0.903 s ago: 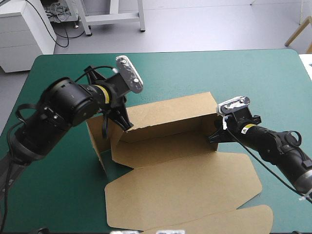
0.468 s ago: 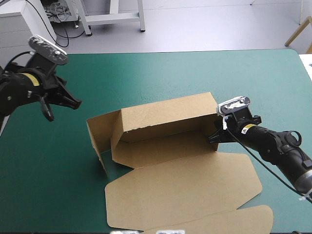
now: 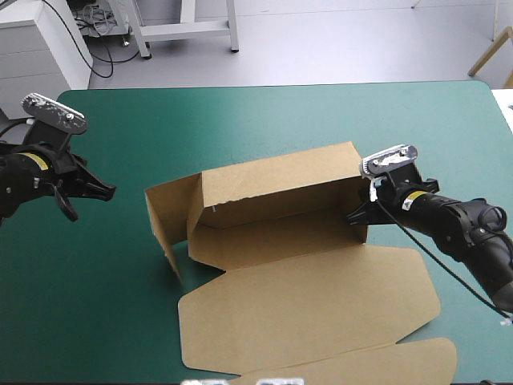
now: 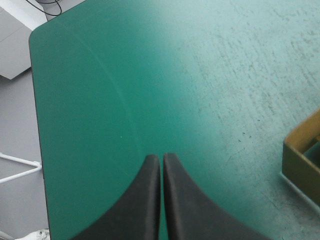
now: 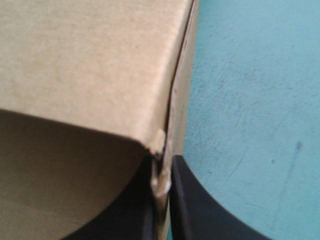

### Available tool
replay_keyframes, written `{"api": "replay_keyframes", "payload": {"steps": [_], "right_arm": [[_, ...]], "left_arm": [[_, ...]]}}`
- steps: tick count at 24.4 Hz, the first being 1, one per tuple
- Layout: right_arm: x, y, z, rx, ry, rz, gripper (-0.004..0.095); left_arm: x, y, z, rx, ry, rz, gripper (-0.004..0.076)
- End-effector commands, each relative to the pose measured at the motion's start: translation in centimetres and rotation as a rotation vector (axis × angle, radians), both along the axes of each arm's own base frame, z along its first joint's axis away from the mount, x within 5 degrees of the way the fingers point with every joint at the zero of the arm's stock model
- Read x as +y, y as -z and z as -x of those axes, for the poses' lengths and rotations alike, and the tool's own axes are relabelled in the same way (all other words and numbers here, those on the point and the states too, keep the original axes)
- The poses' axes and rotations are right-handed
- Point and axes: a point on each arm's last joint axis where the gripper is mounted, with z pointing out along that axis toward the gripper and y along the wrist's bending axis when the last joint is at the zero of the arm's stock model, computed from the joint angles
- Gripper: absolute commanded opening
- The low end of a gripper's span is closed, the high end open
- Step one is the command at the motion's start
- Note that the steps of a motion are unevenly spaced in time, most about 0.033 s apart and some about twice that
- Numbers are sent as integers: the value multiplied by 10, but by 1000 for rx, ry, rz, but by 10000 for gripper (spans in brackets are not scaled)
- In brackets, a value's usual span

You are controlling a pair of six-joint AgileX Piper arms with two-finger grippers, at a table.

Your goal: Fold the box

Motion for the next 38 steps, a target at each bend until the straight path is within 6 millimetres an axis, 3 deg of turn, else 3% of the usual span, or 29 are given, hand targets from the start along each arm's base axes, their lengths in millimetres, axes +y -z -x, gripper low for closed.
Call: {"api": "replay_keyframes", "payload": {"steps": [1, 8, 11, 16, 21, 25, 28, 32, 35, 38], "right_arm": [[-6, -46, -1, -107, 55, -6, -18], [-3, -69, -20, 128, 87, 73, -18], [3, -54, -39, 286, 68, 145, -18], [18, -26, -104, 402, 51, 105, -19], [13, 0, -161, 442, 58, 28, -19], [16, 18, -181, 467, 65, 32, 6], [18, 28, -190, 469, 51, 28, 128], [20, 26, -195, 416, 47, 13, 401], [20, 16, -196, 394, 43, 8, 615], [20, -4, -192, 368, 32, 7, 702]], "left_arm": [[-1, -8, 3, -103, 9, 22, 3], [-1, -10, 0, -140, 12, 23, 3], [-3, -12, -1, -156, 20, 45, 3], [-3, -12, -1, -155, 22, 52, 3], [-4, -12, 0, -154, 25, 60, 3], [-4, -11, -1, -152, 24, 60, 3], [-4, -11, -1, -152, 24, 60, 3], [-4, -11, -1, -152, 24, 60, 3], [-4, -11, -1, -152, 24, 60, 3], [-4, -11, -1, -151, 24, 60, 3]]}}
